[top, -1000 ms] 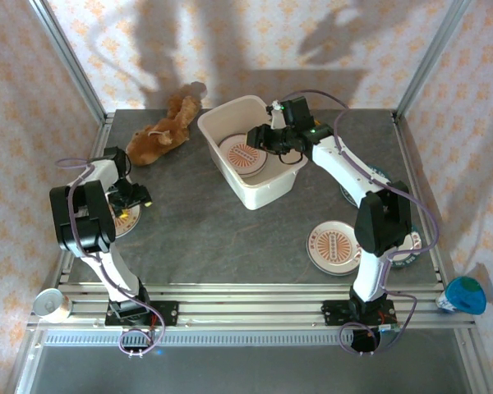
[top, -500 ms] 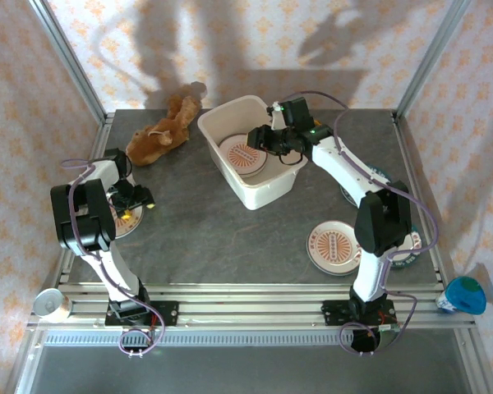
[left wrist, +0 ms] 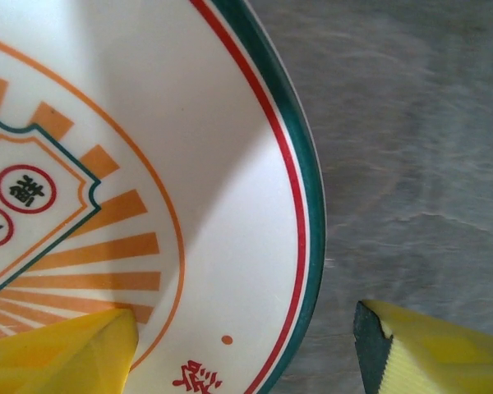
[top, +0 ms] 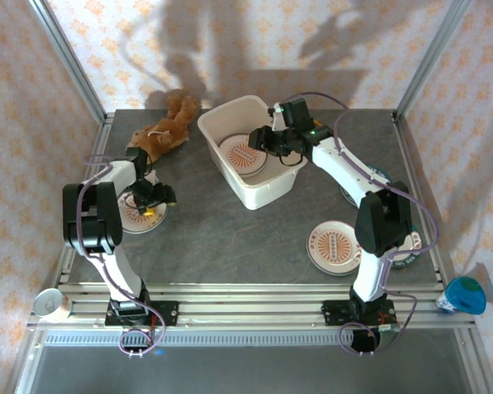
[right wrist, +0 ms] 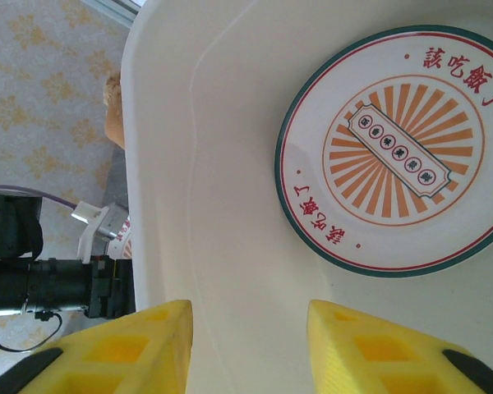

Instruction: Place the plates into the plastic bin on the countertop

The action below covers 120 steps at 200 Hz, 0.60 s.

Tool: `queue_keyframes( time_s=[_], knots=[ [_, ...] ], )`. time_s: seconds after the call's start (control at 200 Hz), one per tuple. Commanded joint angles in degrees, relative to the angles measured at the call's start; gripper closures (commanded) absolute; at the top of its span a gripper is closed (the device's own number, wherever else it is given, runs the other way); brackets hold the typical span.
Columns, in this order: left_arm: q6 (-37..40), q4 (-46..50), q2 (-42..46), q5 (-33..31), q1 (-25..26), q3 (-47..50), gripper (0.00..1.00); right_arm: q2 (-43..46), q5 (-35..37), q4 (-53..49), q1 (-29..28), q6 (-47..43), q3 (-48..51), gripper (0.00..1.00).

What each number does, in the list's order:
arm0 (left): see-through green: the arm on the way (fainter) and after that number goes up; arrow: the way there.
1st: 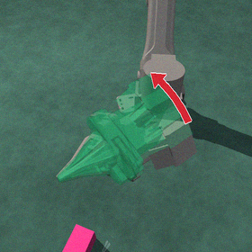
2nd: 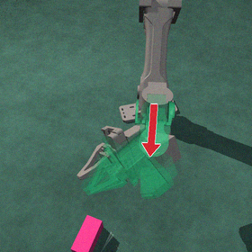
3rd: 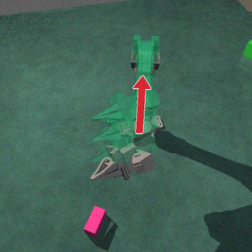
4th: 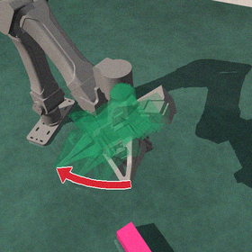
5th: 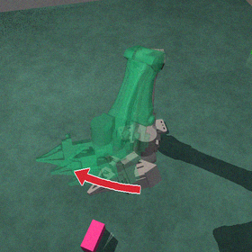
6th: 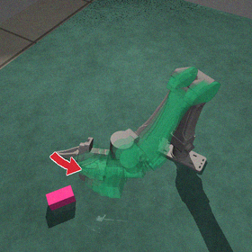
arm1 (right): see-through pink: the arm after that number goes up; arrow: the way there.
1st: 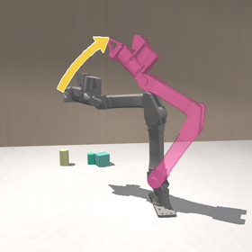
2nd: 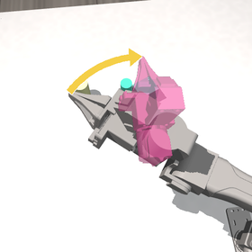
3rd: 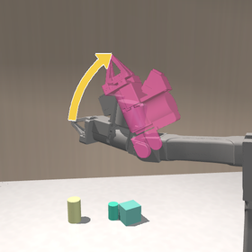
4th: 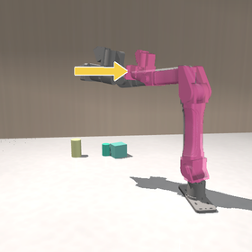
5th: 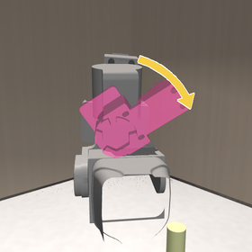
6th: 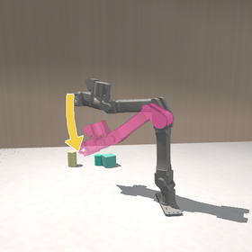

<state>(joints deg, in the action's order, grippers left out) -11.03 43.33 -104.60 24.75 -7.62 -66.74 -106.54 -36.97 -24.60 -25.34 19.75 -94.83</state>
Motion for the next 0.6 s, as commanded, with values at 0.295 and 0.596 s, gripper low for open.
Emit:
queue_keyframes(
  time_s=[0.295, 0.596],
  knots=[
    [-10.47, -6.56, -4.39, 5.5, 9.78, -4.28, 0.3, 4.21, 2.36, -0.84, 0.05, -0.23, -0.59, 0.59],
    [-13.63, -6.62, 5.36, 0.52, 8.76, -3.71, 0.28, 5.38, 3.69, -2.54, -0.81, -1.2, -2.09, 0.59]
  ],
)
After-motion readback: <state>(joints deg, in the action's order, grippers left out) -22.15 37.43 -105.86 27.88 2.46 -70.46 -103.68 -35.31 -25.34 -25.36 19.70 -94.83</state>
